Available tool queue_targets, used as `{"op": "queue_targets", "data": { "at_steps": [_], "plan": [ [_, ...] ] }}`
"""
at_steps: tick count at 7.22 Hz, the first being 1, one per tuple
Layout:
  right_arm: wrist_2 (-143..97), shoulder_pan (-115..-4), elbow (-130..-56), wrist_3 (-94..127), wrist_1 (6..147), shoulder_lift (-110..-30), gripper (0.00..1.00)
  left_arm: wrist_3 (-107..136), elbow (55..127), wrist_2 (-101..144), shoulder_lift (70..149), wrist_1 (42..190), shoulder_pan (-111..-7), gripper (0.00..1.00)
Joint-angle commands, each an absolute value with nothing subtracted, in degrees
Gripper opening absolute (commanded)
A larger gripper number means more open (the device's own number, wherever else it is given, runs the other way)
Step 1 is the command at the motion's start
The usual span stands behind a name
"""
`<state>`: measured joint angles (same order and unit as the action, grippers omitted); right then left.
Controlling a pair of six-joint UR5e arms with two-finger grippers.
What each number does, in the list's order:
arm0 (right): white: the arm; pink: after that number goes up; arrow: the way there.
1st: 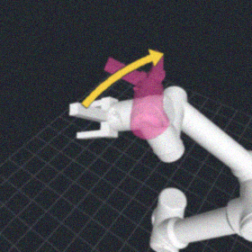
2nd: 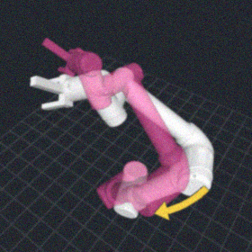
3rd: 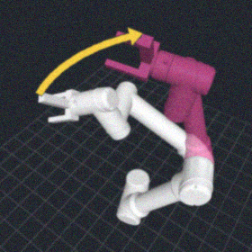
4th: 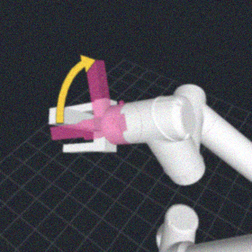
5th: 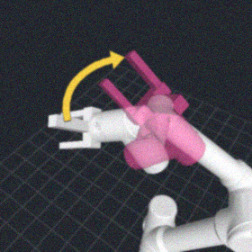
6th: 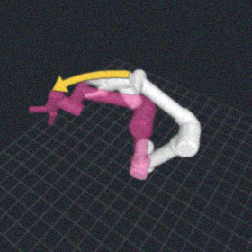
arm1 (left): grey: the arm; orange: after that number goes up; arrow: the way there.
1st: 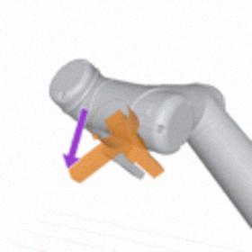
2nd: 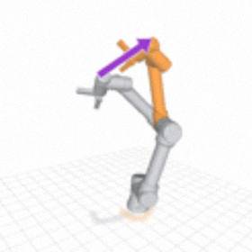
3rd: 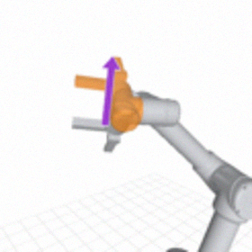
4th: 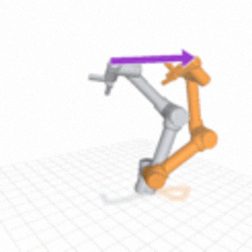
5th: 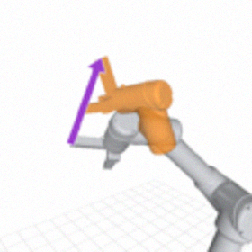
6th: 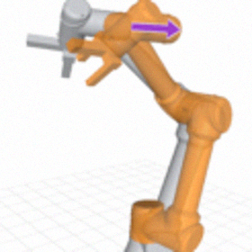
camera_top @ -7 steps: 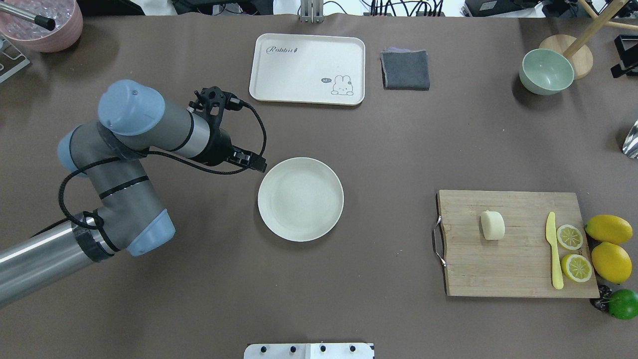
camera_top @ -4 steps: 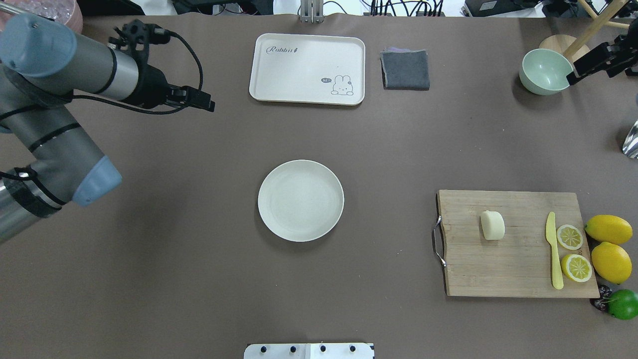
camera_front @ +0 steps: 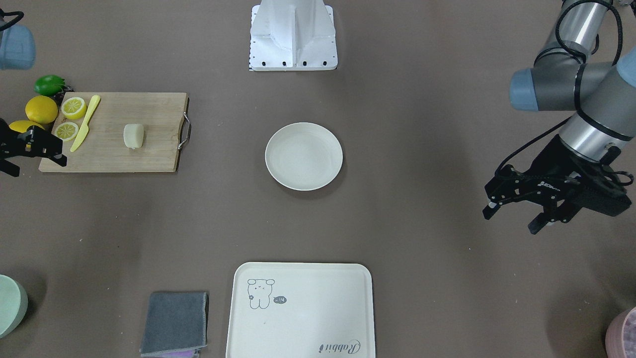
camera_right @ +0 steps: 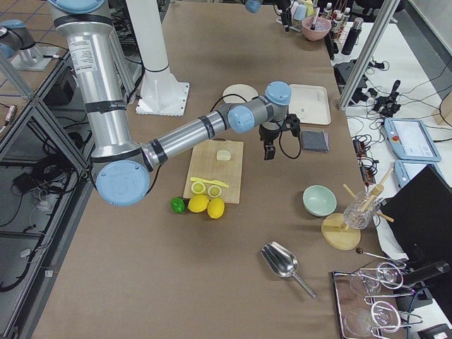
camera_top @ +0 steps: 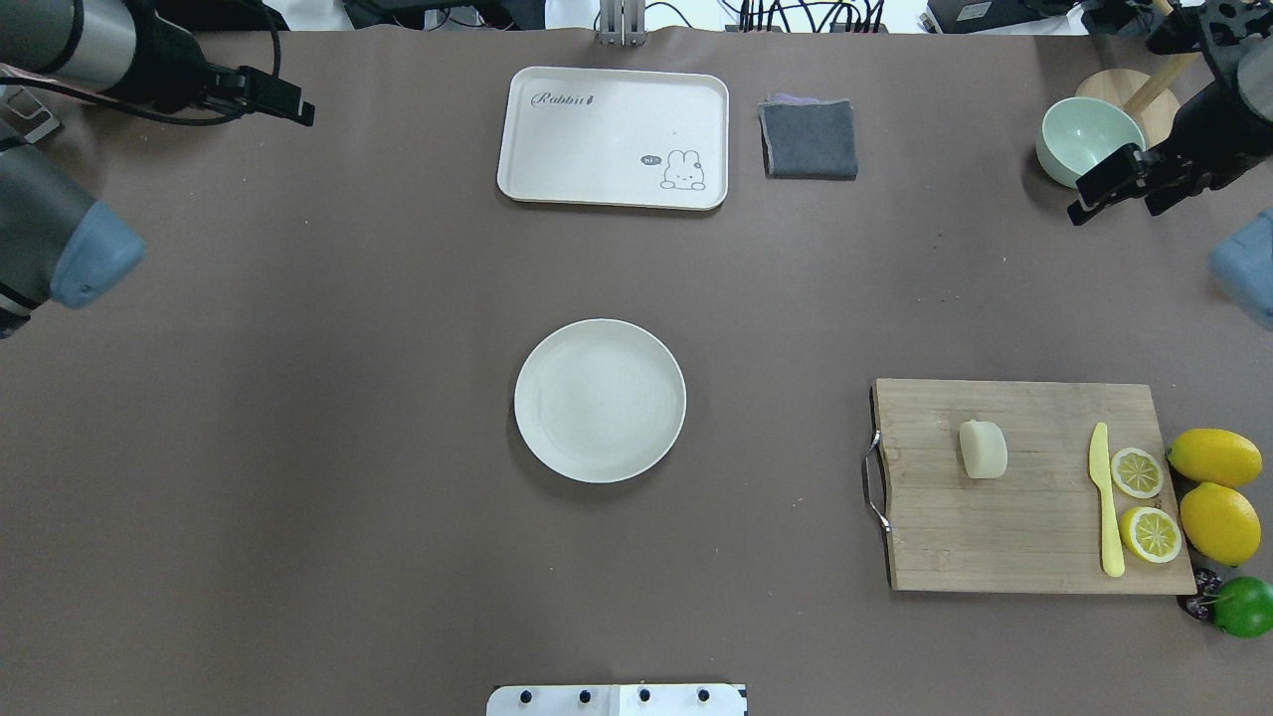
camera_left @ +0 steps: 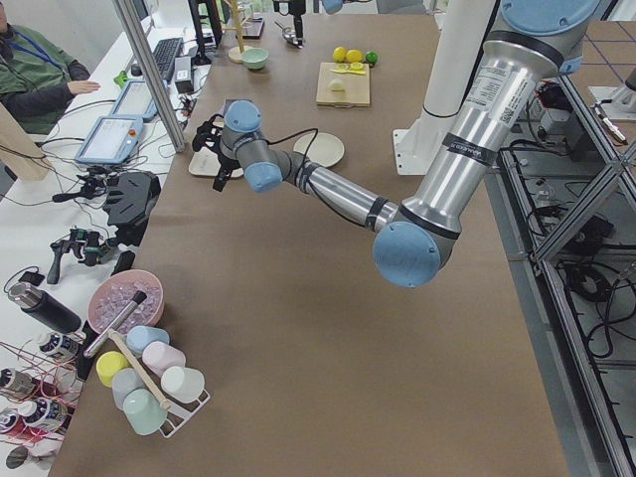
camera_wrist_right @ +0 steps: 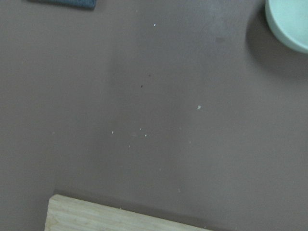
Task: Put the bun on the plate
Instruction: 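Withdraw the left gripper from the plate while the right gripper moves toward the cutting board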
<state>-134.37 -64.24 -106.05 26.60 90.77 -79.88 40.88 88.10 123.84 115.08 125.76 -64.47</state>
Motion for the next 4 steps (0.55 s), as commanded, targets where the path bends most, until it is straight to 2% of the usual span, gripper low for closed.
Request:
{"op": "queue_targets", "data": {
  "at_steps": [1, 2, 4],
  "plan": [
    [-134.1, -56.0, -108.0, 32.0, 89.1, -82.0, 1.0, 39.6, 87.5, 123.9, 115.1, 125.7, -66.3, 0.98],
    [-128.8, -49.2, -107.4, 36.4, 83.7, -84.7, 1.0, 39.8, 87.6, 124.0, 114.6, 126.0, -66.7, 0.98],
    [-126.0, -42.7, -105.5, 47.8, 71.4, -87.3, 1.0, 40.3, 88.2, 123.9, 113.1, 126.5, -66.7, 0.98]
  ]
}}
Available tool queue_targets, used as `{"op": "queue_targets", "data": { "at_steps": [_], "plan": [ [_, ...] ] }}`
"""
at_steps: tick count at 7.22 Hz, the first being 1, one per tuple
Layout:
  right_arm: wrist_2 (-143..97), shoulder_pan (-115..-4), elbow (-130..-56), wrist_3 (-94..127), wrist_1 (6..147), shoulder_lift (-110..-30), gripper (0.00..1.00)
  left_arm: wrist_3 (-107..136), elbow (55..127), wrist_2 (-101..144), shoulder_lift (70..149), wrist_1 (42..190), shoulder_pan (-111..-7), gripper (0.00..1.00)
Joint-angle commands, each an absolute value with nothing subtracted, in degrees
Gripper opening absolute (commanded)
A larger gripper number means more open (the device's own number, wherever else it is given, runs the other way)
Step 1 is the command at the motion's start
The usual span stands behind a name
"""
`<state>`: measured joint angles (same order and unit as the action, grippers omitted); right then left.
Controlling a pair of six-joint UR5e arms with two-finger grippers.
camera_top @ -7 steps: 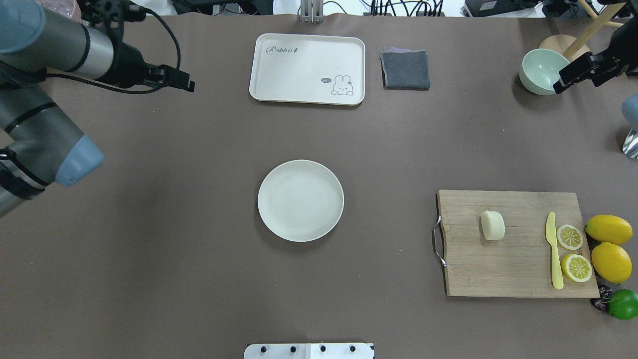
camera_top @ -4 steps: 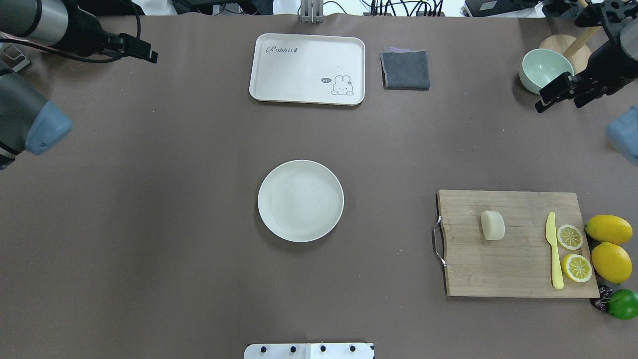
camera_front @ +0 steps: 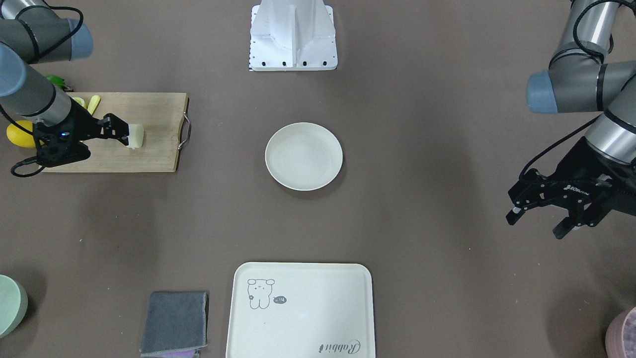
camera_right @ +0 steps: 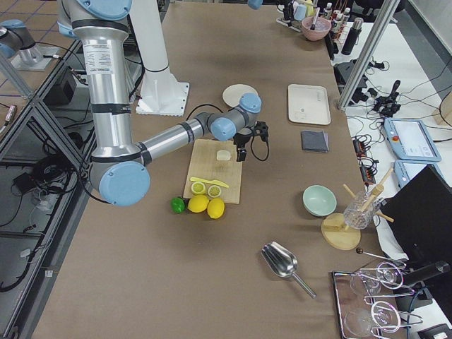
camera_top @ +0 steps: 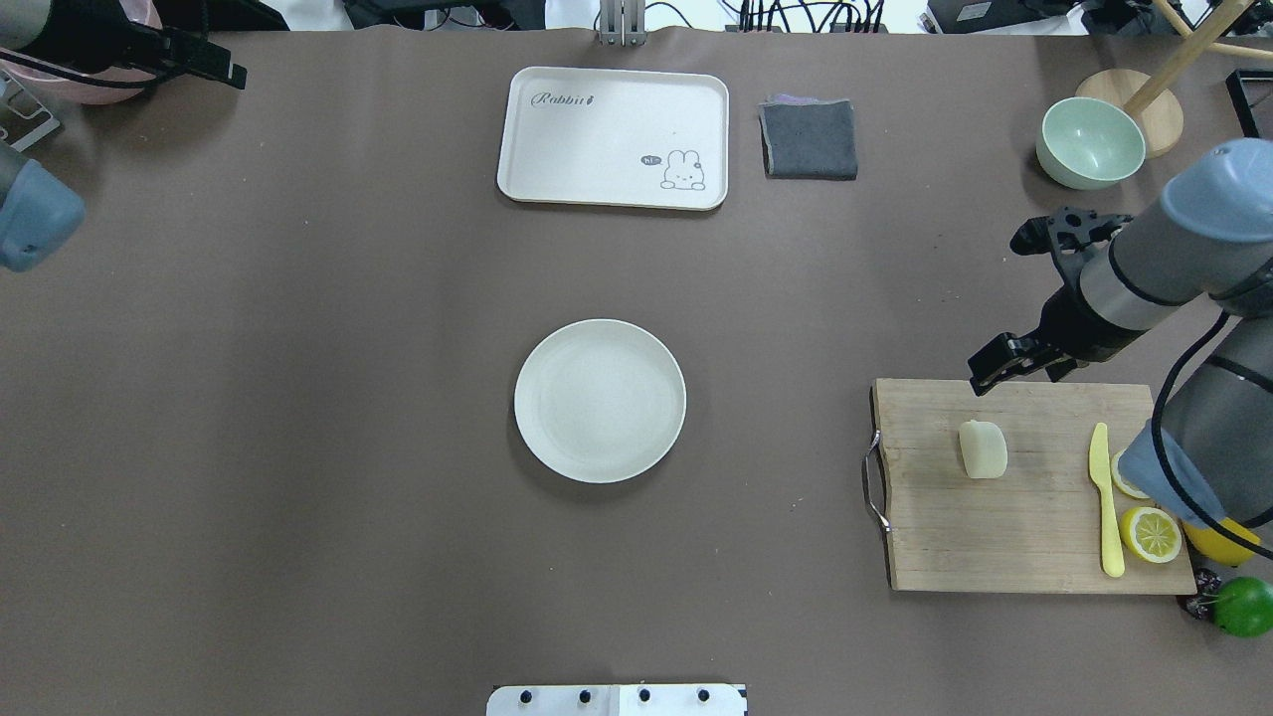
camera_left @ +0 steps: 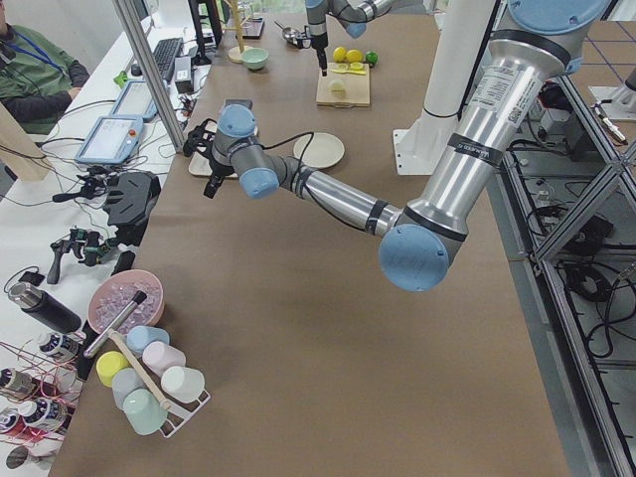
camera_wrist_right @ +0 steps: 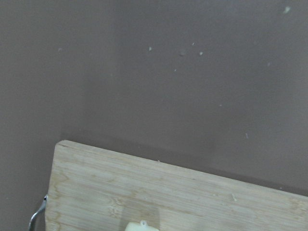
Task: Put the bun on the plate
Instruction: 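Lower the right gripper over the white bun and close on it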
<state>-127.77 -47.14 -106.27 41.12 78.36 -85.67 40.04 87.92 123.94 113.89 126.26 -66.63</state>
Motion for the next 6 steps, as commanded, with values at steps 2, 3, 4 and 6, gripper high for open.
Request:
{"op": "queue_targets", "data": {
  "at_steps": [2, 3, 4, 6],
  "plan": [
    [-122.3, -38.3, -105.6, 51.8, 70.0, -87.5, 1.0, 40.3, 88.4, 123.8, 112.3, 126.5, -66.7, 0.98],
    [-122.3, -38.4, -106.0, 51.8, 70.0, -88.1, 1.0, 40.3, 88.2, 123.7, 112.3, 126.5, -66.7, 0.98],
    [-122.4, -38.5, -106.6, 51.7, 70.0, -88.2, 0.99, 40.3, 88.1, 123.6, 112.4, 126.5, -66.6, 0.98],
    [-122.5, -39.6, -106.7, 51.2, 70.0, -88.3, 0.86, 40.3, 87.8, 123.5, 112.2, 126.4, -66.5, 0.98]
  ]
}}
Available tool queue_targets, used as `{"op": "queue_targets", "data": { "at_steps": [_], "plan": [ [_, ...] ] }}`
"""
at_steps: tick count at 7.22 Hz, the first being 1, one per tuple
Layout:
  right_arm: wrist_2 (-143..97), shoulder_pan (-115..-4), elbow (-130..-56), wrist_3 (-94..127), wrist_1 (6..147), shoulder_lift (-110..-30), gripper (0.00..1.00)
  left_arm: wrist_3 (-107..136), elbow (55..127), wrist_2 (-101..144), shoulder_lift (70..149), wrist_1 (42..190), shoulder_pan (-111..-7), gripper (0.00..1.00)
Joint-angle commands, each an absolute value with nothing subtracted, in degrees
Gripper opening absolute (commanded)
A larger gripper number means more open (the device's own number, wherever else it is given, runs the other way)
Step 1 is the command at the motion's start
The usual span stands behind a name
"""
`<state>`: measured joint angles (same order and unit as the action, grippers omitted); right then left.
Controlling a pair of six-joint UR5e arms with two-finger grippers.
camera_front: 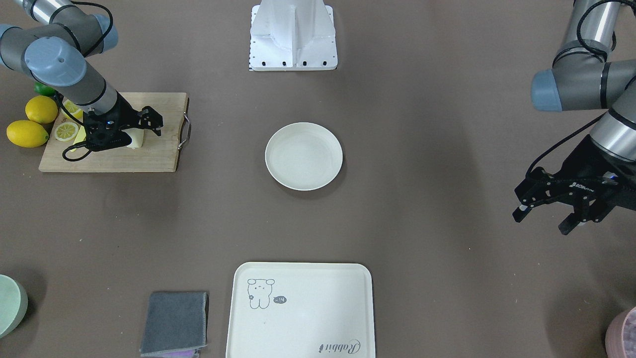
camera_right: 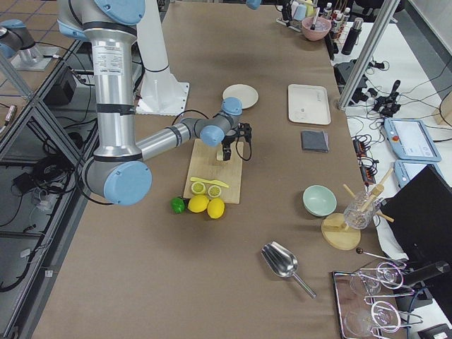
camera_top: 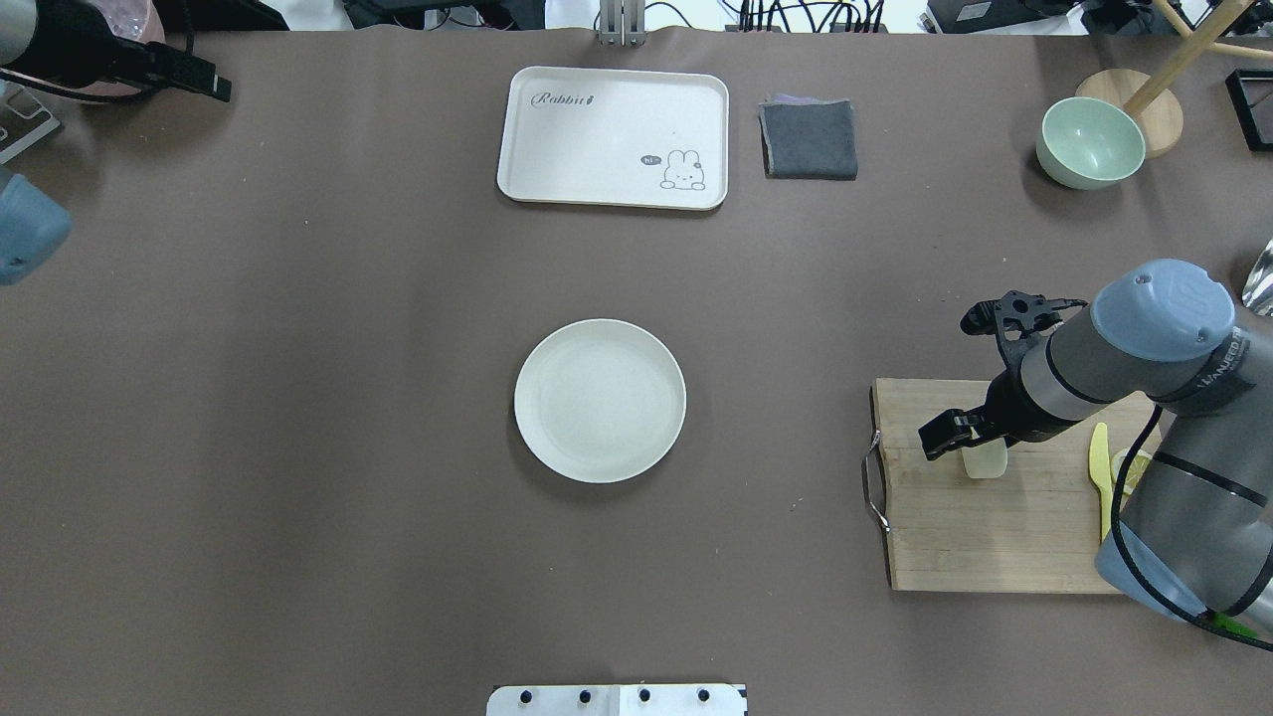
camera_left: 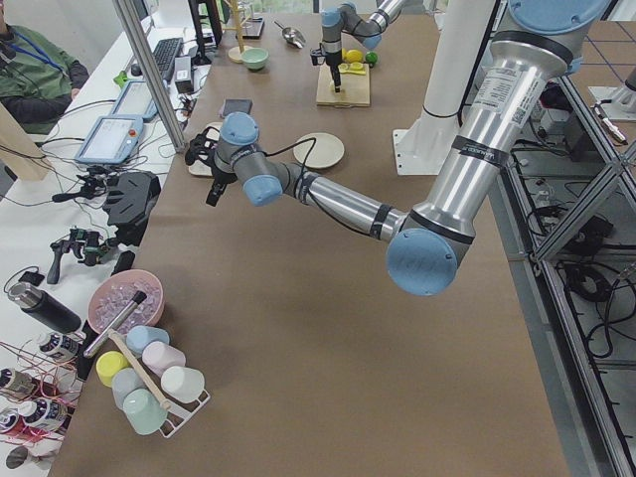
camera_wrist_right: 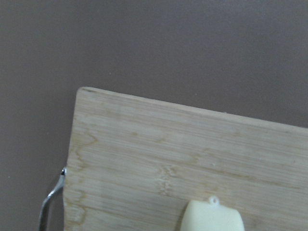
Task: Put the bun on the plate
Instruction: 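Lower the right gripper over the white bun and close on it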
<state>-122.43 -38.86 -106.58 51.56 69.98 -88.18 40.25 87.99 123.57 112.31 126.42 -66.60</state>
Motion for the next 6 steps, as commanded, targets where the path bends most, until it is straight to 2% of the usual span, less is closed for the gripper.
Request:
{"op": "queue_targets", "data": {
  "at_steps": [1, 3, 5, 6],
  "plan": [
    [-122.5, -40.0, -106.6, 51.0, 70.0, -88.2, 0.82, 40.2, 87.7, 123.4, 112.1, 126.5, -66.4, 0.98],
    [-122.2, -40.1, -106.3, 50.8, 70.0, -88.2, 0.78, 40.2, 87.0, 123.3, 112.1, 126.5, -66.1, 0.98],
    [-122.3, -40.5, -106.7, 51.1, 70.0, -88.4, 0.53, 40.2, 87.0, 123.2, 112.1, 126.5, -66.1, 0.98],
    [-122.3, -40.9, -107.7, 51.8, 70.0, -89.4, 0.34, 40.2, 87.0, 123.3, 112.1, 126.5, -66.1, 0.98]
  ]
}}
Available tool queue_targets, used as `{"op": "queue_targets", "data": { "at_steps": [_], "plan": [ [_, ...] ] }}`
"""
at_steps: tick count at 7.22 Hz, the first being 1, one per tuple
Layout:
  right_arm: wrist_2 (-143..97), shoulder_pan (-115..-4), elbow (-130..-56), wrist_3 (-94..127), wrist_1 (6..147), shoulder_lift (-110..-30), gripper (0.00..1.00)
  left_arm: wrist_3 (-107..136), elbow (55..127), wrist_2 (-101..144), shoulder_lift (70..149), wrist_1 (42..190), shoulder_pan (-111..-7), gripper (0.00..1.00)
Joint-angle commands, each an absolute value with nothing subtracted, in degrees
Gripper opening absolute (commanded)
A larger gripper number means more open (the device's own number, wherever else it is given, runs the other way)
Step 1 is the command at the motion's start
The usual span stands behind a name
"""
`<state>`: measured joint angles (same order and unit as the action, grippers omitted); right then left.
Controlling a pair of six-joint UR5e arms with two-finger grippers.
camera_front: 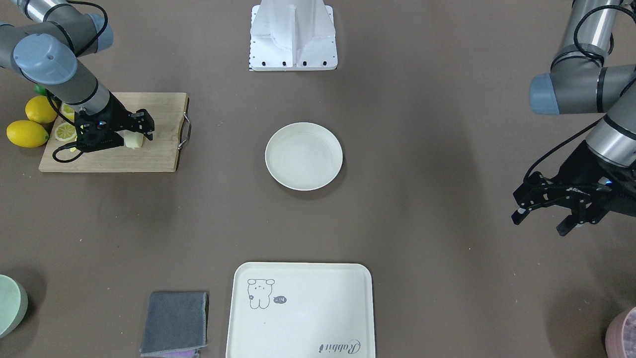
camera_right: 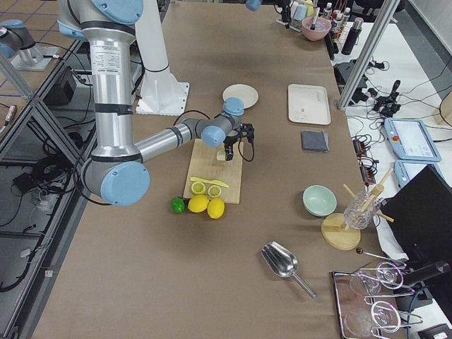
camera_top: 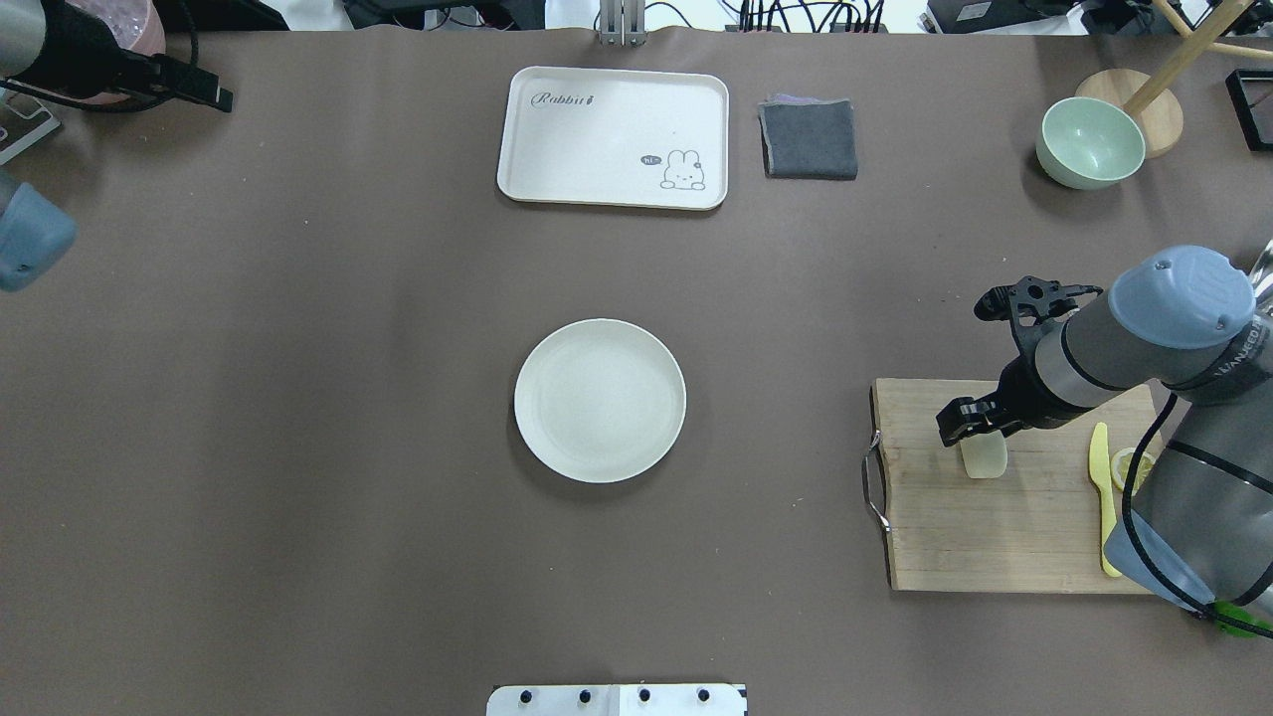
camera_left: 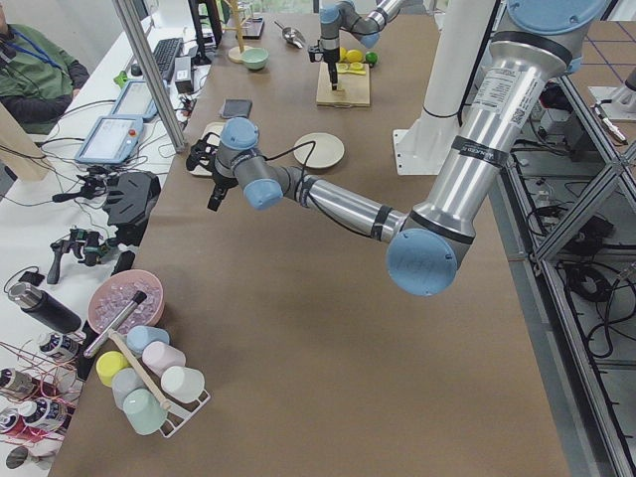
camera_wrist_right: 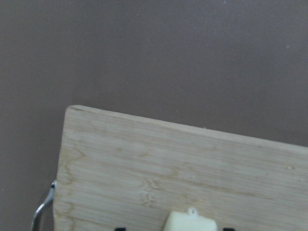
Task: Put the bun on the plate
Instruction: 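Lower the right gripper over the white bun and close on it, then lift the white bun with the right gripper and carry it over the plate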
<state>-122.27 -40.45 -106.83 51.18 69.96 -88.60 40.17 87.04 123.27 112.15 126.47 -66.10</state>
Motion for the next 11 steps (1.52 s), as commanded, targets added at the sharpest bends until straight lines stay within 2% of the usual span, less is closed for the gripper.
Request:
{"op": "queue_targets", "data": {
  "at_steps": [1, 2, 4, 6, 10, 11],
  "plan": [
    [-122.5, -41.0, -107.9, 51.8, 70.0, -89.5, 0.12, 40.3, 87.0, 123.2, 112.1, 126.6, -66.1, 0.98],
    [-122.5, -41.0, -107.9, 51.7, 69.9, -89.4, 0.0, 40.3, 87.0, 123.2, 112.1, 126.6, -66.1, 0.98],
    [-122.1, -41.8, -110.4, 51.2, 70.0, -89.4, 0.0, 40.3, 87.0, 123.2, 112.1, 126.7, -66.1, 0.98],
    [-122.2, -44.2, -111.1, 51.5, 70.0, -86.1, 0.0, 40.4, 87.3, 123.3, 112.1, 126.7, -66.1, 0.98],
    [-118.9, -42.4, -105.7, 52.6, 70.7, -68.4, 0.0, 40.3, 87.5, 123.7, 112.1, 126.6, -66.0, 0.98],
    [-117.2, -41.0, -103.2, 56.1, 70.7, -63.4, 0.0, 39.7, 89.1, 123.7, 109.1, 126.6, -66.0, 0.98]
  ]
}}
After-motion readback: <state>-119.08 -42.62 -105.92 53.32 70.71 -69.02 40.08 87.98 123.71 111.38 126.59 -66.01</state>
